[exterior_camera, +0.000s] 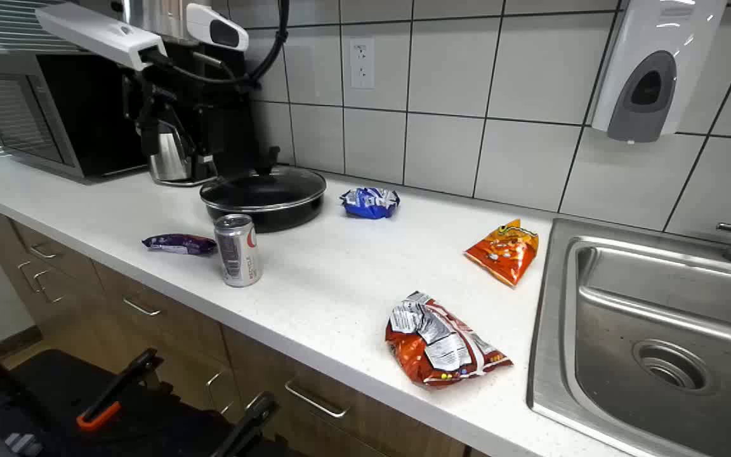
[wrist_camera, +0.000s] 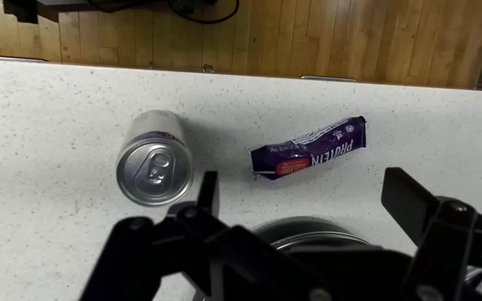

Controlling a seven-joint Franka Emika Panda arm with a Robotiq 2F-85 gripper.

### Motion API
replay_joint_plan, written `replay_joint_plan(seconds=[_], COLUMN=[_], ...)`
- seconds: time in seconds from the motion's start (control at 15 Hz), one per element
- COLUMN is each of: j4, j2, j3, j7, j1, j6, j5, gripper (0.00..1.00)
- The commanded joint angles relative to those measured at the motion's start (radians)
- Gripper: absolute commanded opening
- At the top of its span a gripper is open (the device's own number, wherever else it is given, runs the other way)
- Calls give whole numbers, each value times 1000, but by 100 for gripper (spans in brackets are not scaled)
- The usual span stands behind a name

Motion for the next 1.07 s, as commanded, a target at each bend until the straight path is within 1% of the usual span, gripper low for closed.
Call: replay_joint_plan(seconds=[0.0,0.4,0.67,0.8,1.0], j4=[2,2,61,100,154], j2=[0,1,70,117,198], j3=[12,12,29,45,57], j7=[-5,-5,-16,-12,-8], j1=[-12,-12,-24,-29,-32], j6=[-4,-4,19,57,152], j5=[6,6,-63,-119,-185], gripper=[100,100,100,100,100])
